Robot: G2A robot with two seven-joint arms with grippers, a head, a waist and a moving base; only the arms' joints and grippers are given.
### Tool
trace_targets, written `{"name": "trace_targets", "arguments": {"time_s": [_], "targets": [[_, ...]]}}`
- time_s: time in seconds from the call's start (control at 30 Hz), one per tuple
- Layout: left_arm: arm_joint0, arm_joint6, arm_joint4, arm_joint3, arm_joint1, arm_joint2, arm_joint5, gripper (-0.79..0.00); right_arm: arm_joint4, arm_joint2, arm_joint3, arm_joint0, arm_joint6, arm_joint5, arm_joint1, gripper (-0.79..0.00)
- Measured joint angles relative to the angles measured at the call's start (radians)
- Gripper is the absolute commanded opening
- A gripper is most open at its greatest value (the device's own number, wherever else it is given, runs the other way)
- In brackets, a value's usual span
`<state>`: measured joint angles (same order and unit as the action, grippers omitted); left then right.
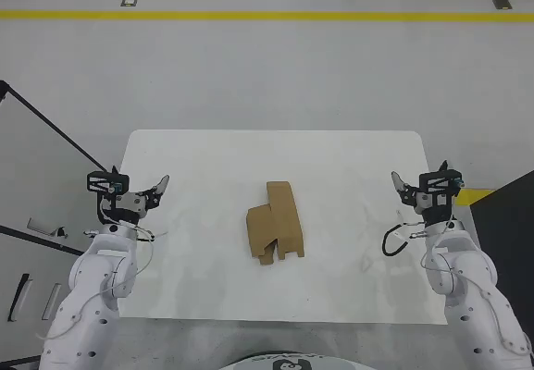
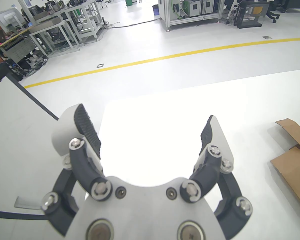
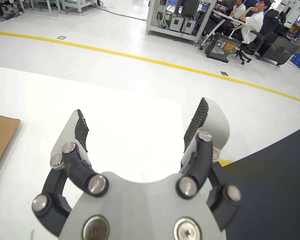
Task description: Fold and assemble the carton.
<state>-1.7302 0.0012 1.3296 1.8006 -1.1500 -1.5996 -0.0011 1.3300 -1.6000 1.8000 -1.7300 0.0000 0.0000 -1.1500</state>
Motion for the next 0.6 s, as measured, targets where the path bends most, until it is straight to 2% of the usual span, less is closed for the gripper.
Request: {"name": "trace_targets", "arguments": {"time_s": [0.1,0.3,0.6], "targets": [[-0.013,0.031,0.008,0.008,0.0,0.007,-0.033,0.0,0.0,0.0,0.0,0.0,0.0,0.0,0.0,0.0],[-0.068,0.119,0.126,0.027,0.004,0.049,-0.13,0.0,0.0,0.0,0.0,0.0,0.0,0.0,0.0,0.0],[-0.069,0.145,0.15,0.034,0.005,0.054,-0.151,0.0,0.0,0.0,0.0,0.0,0.0,0.0,0.0,0.0]]}}
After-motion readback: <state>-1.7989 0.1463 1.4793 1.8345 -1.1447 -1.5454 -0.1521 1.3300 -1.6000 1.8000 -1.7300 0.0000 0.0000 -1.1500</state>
